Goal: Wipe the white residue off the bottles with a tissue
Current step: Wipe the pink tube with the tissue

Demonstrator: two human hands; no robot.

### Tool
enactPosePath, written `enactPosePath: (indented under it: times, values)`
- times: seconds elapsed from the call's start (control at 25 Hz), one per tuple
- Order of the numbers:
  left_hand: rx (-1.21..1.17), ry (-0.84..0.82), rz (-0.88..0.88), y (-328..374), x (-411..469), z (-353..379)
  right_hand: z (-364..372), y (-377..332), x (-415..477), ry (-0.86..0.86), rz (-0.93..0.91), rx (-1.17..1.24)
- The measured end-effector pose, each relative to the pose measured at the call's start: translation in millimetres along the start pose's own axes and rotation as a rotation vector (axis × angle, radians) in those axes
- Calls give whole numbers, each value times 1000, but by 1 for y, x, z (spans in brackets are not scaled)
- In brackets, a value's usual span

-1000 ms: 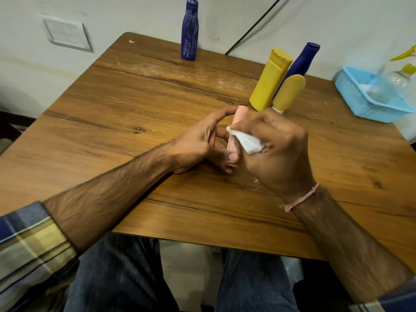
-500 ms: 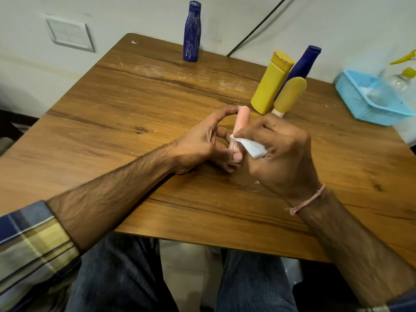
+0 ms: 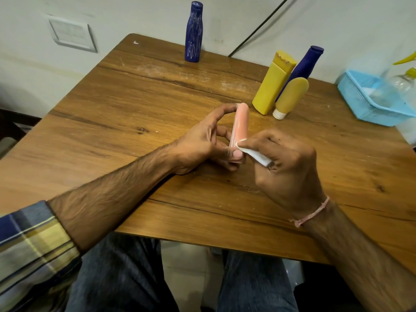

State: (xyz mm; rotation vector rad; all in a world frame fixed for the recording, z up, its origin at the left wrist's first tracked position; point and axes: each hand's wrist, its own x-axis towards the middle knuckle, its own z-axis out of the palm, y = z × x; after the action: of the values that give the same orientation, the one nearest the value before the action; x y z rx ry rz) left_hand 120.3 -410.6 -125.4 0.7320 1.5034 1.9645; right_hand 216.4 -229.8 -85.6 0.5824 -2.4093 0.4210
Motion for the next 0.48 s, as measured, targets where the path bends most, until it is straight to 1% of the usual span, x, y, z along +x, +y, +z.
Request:
enactPosePath:
  times: [0.16,0.4,0.48]
  values:
    - [16,-20,2,0,-1,2,3,2,8,95,72,-14]
    - [-2,1,13,-1,-1,0,4,-4,-14,9,57,18]
    - [11,15,28,0,0,2,-2,0,-11,55,99,16]
